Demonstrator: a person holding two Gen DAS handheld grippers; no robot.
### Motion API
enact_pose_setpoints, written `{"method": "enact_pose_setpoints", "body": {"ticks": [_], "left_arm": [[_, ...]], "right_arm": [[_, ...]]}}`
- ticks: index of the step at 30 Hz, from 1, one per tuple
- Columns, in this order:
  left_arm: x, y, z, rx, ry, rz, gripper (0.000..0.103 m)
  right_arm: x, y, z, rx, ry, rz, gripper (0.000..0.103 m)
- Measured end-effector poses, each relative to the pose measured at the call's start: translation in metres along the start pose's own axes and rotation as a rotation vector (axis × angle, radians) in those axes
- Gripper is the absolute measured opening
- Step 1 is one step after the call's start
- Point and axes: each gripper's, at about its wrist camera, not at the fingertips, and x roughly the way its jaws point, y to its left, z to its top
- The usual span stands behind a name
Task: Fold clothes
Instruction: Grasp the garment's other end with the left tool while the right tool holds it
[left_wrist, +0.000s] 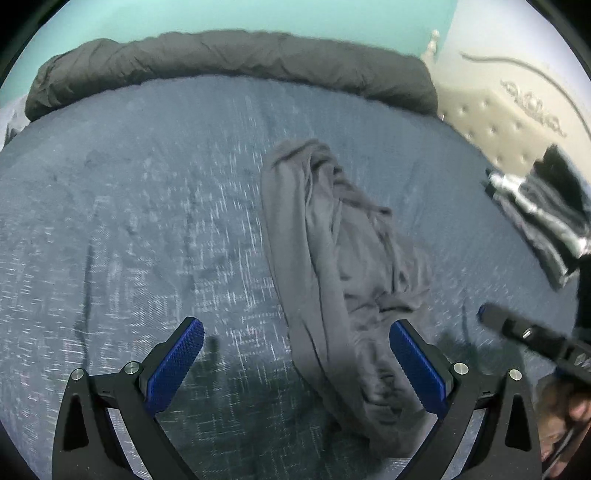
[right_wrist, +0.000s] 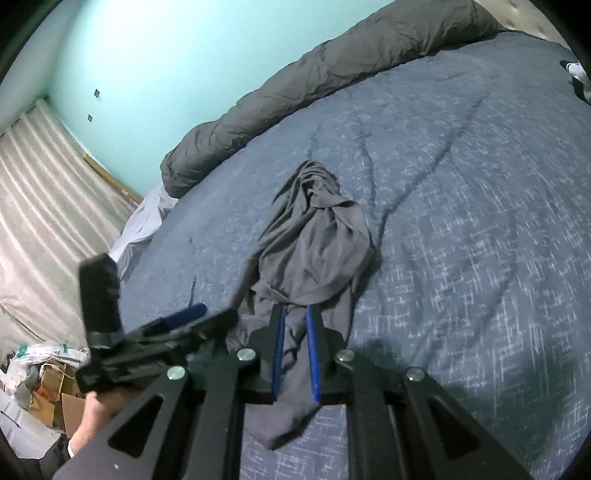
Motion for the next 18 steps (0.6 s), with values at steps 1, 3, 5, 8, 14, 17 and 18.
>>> {"method": "enact_pose_setpoints", "body": {"ticks": [1,3,5,8,14,17,18], "left_arm": [[0.004,0.0,0.0,0.002,0.013,0.003,0.102],[0.011,-0.001,0.0,0.009,0.033,0.005,0.1],[0.016,-0.003,0.0,0.014,0.047,0.004,0.095],[0.023,-0.005,0.001,0.017,0.062,0.0,0.095],[0.039,-0.002,0.002,0.005,0.102,-0.018,0.085],[0.043,-0.001,0.001,0.005,0.115,-0.016,0.084],[0.045,-0.001,0.001,0.006,0.12,-0.014,0.084]], "right_arm": [[0.001,0.0,0.001,0.001,-0.001,0.004,0.011],[0.004,-0.002,0.003,0.015,0.001,0.008,0.012],[0.007,-0.004,0.004,0.023,0.006,0.007,0.012],[0.009,-0.008,0.005,0.033,0.009,0.004,0.012],[0.01,-0.013,0.005,0.059,0.011,0.0,0.013],[0.012,-0.013,0.005,0.06,0.013,0.004,0.013],[0.012,-0.013,0.005,0.059,0.014,0.005,0.013]]}}
